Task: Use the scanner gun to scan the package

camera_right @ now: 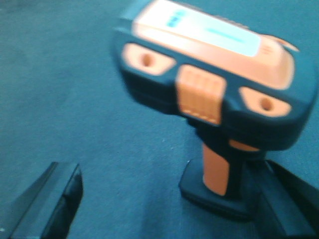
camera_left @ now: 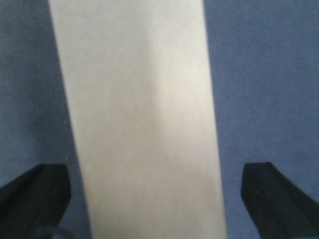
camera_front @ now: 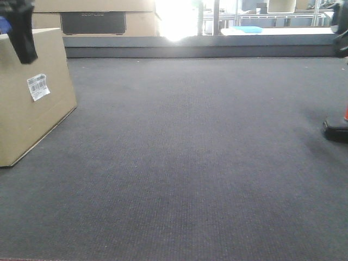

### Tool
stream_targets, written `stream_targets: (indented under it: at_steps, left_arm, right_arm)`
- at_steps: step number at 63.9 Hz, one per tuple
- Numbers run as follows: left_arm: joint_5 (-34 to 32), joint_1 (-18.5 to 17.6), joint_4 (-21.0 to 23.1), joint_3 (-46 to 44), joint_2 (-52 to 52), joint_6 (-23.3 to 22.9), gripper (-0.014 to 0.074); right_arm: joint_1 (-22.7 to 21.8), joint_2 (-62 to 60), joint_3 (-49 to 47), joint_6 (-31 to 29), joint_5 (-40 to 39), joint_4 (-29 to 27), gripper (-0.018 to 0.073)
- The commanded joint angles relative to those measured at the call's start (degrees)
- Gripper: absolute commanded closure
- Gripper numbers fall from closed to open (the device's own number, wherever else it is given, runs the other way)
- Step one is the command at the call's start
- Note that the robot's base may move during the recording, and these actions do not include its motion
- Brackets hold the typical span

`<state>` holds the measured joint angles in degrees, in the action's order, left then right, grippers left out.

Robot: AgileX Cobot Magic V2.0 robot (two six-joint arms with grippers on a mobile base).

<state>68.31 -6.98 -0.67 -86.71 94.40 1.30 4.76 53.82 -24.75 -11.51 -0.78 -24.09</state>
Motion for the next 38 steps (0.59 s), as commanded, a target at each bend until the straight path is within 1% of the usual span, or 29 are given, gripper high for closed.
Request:
stream_targets:
  at_steps: [1, 8, 14, 17, 18, 19, 21, 22, 25, 26, 30, 33, 34, 37, 38]
  left_arm:
    - [1.66, -0.27, -0.15, -0.21, -2.67, -0.40, -0.0003]
    - [1.66, -0.27, -0.15, -0.21, -5.68, -0.40, -0.0003]
    - [1.66, -0.27, -0.15, -0.21, -9.20, -0.40, 0.0000]
    - [1.66, -0.27, -0.15, -0.21, -10.92, -0.40, 0.0019]
    - [1.66, -0.27, -0.03, -0.21, -12.11, -0.40, 0.0031]
    - [1.66, -0.27, -0.03, -0.21, -12.76, -0.40, 0.0043]
    - [1.66, -0.27, -0.03, -0.21, -14.69, -0.40, 0.0091]
    - [1.66, -0.27, -0.03, -0.21, -15.37, -0.40, 0.0112]
    - [1.66, -0.27, -0.03, 0.15, -17.79, -0.40, 0.0202]
    - [1.66, -0.27, -0.03, 0.33, -18.51, -0.40, 0.0248]
    - [1.66, -0.27, -0.03, 1.20, -21.54, -0.40, 0.0384]
    - [1.66, -0.27, -0.03, 2.43, -24.19, -0.40, 0.0525]
    - [1.46, -0.27, -0.03, 2.84, -24.87, -0.40, 0.0559]
    - [-0.88, -0.27, -0.03, 4.26, -26.83, -0.40, 0.0659]
    - [-1.54, -0.27, -0.03, 5.10, -27.48, -0.40, 0.0706]
  right_arm:
    - [-0.31, -3.00, -0.12, -0.56, 3.33, 0.32, 0.0090]
    - [-1.36, -5.97, -0.12, -0.56, 7.85, 0.32, 0.0239]
    - [-2.68, -8.45, -0.12, -0.56, 11.69, 2.23, 0.0442]
    - [-3.14, -9.48, -0.12, -0.56, 13.45, 3.37, 0.0536]
    - [-3.24, -10.25, -0.12, -0.56, 14.06, 4.26, 0.0596]
    - [-3.24, -10.64, -0.12, -0.56, 14.48, 4.74, 0.0627]
    - [-3.29, -11.57, -0.12, -0.56, 15.34, 5.88, 0.0714]
    - [-3.40, -12.15, -0.12, -0.56, 15.57, 6.36, 0.0727]
    - [-3.65, -13.53, -0.12, -0.56, 15.97, 7.51, 0.0716]
    - [-3.65, -13.92, -0.12, -0.56, 15.97, 7.86, 0.0717]
    - [-3.65, -15.40, -0.12, -0.56, 15.80, 9.19, 0.0718]
    - [-3.67, -16.72, -0.24, -0.56, 15.80, 10.57, 0.0718]
    - [-3.79, -17.01, -0.37, -0.56, 15.80, 10.89, 0.0718]
    - [-4.31, -17.92, -0.47, -0.56, 15.80, 11.53, 0.0718]
    - [-4.57, -18.16, -0.47, -0.56, 15.80, 11.53, 0.0718]
